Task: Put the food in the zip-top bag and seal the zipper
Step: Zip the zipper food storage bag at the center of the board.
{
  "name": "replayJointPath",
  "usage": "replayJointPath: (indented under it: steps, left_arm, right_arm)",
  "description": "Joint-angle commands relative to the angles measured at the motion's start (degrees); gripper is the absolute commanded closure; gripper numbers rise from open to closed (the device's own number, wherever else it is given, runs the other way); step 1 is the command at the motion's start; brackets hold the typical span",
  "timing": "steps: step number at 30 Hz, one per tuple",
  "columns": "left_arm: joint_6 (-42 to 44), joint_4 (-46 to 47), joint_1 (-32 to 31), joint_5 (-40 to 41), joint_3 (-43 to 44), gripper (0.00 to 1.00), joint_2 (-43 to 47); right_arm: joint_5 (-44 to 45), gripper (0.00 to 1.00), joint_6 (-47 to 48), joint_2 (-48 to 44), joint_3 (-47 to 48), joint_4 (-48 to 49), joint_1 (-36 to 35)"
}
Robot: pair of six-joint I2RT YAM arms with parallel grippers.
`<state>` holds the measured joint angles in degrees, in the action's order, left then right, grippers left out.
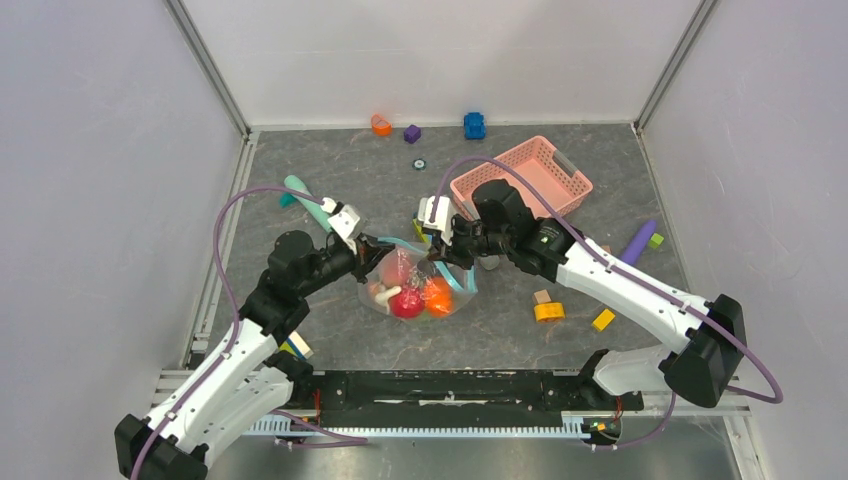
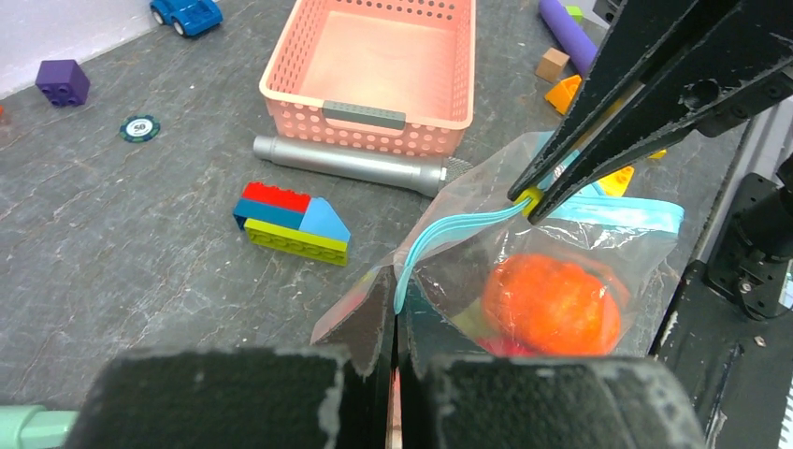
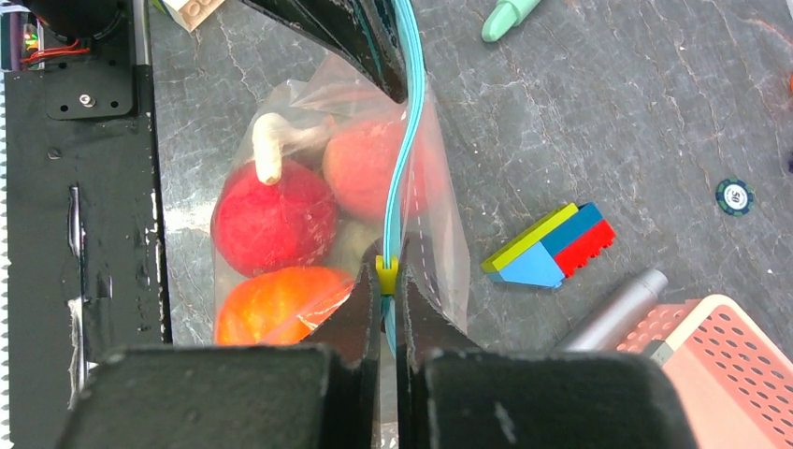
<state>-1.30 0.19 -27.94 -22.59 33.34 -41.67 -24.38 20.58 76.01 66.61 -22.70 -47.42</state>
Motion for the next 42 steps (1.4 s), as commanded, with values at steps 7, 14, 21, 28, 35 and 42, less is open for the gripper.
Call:
replayJointPath:
  steps: [7,14,21,28,35,42]
  left_arm:
    - [-2.0,5.1,1.0,15.4,0.9,0.98,-0.5]
    - [-3.7,5.8,1.0,21.8,0.9,0.98,-0.7]
    - [-4.7,5.6,1.0,25.4,1.4,0.98,-1.2]
    - [-6.0,5.6,1.0,31.2,1.5,0.98,-0.8]
    - [-7.5,5.8,1.1,36.7,1.7,0.98,-0.9]
    - [-8.4,5.9,1.1,42.9,1.7,0.98,-1.3]
  right_arm:
    - [2.6,1.0,-0.9,-3.1,-2.2,-6.2,1.7]
    - [2.5,1.0,-0.8,-3.7,-3.0,-6.1,2.1]
    - [2.9,1.0,-0.7,-4.1,-3.5,-6.7,2.3]
    - [3.5,1.0,-0.9,-4.6,-4.5,-7.3,2.5]
    - [4.3,1.0,-1.4,-5.9,-6.3,-7.8,2.7]
    - [6.2,1.0,-1.9,-6.1,-7.5,-8.1,3.1]
